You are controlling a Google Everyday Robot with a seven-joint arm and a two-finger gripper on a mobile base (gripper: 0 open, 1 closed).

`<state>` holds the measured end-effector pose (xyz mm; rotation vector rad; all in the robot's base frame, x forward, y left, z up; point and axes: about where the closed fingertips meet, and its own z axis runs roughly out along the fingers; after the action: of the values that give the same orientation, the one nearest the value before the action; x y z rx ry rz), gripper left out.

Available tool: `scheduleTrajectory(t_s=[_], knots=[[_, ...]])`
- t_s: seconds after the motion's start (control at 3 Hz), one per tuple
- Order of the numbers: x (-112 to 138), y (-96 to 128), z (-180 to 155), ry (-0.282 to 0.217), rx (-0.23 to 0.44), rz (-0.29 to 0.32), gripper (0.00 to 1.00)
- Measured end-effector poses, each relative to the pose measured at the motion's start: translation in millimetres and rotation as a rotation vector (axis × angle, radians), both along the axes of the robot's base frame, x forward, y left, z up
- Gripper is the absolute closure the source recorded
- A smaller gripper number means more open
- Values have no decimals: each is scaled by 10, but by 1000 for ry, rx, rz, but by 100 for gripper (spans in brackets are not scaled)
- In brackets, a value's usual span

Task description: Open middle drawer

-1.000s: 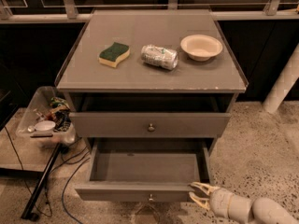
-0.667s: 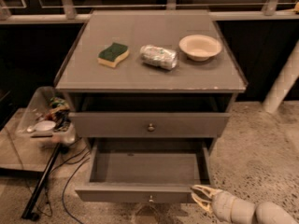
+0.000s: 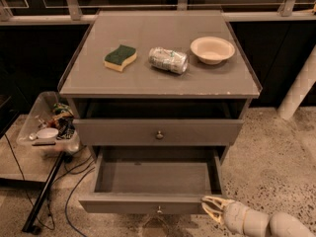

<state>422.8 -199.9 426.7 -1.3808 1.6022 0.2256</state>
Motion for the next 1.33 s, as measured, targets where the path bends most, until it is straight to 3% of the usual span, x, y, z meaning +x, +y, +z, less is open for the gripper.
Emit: scheduleTrajectory(t_s=[0.67, 1.0, 1.33], knots=[[67, 74, 8, 9, -15, 9, 12], [67, 75, 8, 9, -15, 9, 0], [67, 75, 8, 9, -15, 9, 0]])
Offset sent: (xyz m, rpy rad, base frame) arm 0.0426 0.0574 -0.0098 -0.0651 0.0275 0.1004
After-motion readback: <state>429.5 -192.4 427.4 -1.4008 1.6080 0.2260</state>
